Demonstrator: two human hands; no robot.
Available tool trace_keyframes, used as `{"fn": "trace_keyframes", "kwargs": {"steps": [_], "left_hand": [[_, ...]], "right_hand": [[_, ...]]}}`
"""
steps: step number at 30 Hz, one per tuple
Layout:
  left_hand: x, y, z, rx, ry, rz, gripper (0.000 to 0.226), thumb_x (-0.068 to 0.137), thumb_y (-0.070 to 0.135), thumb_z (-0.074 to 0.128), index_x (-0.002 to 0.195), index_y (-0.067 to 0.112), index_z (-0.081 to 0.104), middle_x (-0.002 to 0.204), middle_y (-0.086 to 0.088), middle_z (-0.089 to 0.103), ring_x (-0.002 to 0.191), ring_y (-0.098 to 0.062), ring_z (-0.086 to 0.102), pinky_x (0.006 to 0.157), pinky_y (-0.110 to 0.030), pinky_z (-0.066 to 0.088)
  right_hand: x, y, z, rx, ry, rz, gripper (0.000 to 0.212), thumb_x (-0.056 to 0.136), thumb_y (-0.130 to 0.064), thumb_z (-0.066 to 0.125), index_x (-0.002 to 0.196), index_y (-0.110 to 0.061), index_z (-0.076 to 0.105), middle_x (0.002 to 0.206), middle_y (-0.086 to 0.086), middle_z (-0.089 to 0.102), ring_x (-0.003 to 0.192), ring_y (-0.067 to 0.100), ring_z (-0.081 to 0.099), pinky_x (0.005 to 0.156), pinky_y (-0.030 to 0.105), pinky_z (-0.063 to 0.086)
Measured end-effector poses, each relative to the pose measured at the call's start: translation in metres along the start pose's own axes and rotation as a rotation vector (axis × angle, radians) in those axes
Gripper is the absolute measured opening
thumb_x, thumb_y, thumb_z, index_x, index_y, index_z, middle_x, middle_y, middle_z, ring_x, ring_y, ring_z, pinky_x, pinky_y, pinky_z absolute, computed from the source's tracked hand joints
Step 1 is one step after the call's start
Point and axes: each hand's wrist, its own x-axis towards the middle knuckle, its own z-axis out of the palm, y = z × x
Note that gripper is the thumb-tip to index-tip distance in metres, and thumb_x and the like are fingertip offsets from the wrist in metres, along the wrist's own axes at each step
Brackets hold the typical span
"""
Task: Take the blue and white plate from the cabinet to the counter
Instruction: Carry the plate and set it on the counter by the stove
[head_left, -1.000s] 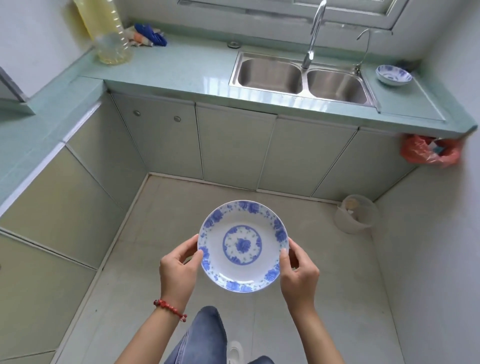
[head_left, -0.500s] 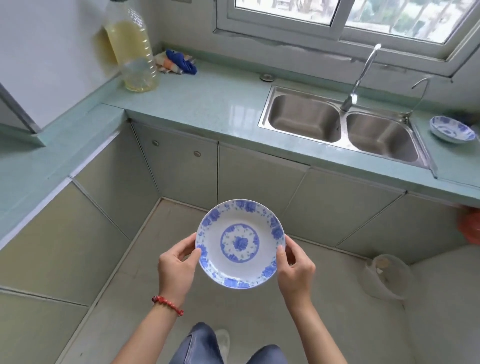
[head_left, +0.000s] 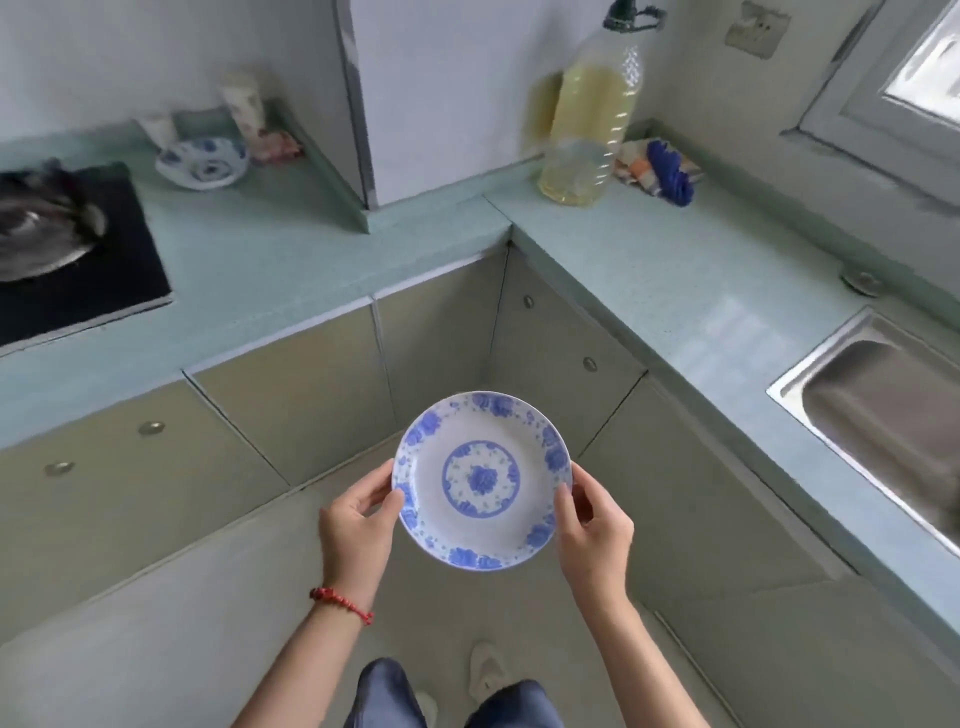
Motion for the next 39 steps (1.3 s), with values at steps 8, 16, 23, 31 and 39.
{"fn": "trace_keyframes", "kwargs": {"steps": [8, 16, 23, 31, 39], "left_hand": [[-0.001, 0.001, -0.019, -0.066, 0.355, -0.026, 0.043, 0.075, -0.012, 0.056, 0.100, 0.020, 0.069, 0.083, 0.024, 0.072, 0.082, 0.003, 0.066, 0.067, -0.009, 0.050], [0.047, 0.007, -0.043, -0.082, 0.538, -0.020, 0.042, 0.075, -0.012, 0.056, 0.096, 0.022, 0.070, 0.078, 0.027, 0.071, 0.079, 0.003, 0.066, 0.064, -0.008, 0.049], [0.149, 0.019, -0.066, -0.067, 0.534, 0.018, 0.044, 0.075, -0.010, 0.055, 0.095, 0.026, 0.071, 0.083, 0.024, 0.072, 0.083, -0.001, 0.067, 0.066, -0.011, 0.052], [0.270, 0.041, -0.101, -0.020, 0.478, 0.033, 0.039, 0.075, -0.010, 0.057, 0.096, 0.021, 0.071, 0.088, 0.016, 0.073, 0.084, -0.004, 0.067, 0.069, -0.012, 0.052], [0.353, 0.042, -0.101, -0.003, 0.512, -0.018, 0.033, 0.076, -0.008, 0.061, 0.100, 0.014, 0.069, 0.086, 0.019, 0.072, 0.083, -0.001, 0.067, 0.068, -0.011, 0.052]], "right_hand": [[0.059, -0.015, 0.051, 0.038, -0.370, -0.157, 0.011, 0.087, -0.012, 0.052, 0.085, -0.022, 0.057, 0.055, -0.007, 0.042, 0.049, 0.009, 0.032, 0.050, 0.027, 0.034], [0.094, -0.040, 0.120, 0.146, -0.535, -0.171, 0.033, 0.087, -0.011, 0.054, 0.086, -0.043, 0.062, 0.054, -0.010, 0.046, 0.048, 0.006, 0.038, 0.048, 0.016, 0.037], [0.153, -0.064, 0.209, 0.183, -0.503, -0.163, 0.026, 0.086, -0.008, 0.052, 0.096, -0.027, 0.066, 0.063, -0.023, 0.061, 0.052, 0.001, 0.050, 0.051, 0.005, 0.037], [0.218, -0.100, 0.299, 0.126, -0.464, -0.193, 0.013, 0.087, -0.012, 0.052, 0.078, -0.016, 0.060, 0.052, -0.006, 0.042, 0.046, 0.008, 0.030, 0.044, 0.017, 0.029], [0.282, -0.111, 0.364, 0.127, -0.492, -0.149, 0.018, 0.087, -0.010, 0.056, 0.100, -0.018, 0.065, 0.054, -0.015, 0.051, 0.046, 0.004, 0.039, 0.047, 0.010, 0.033]]}}
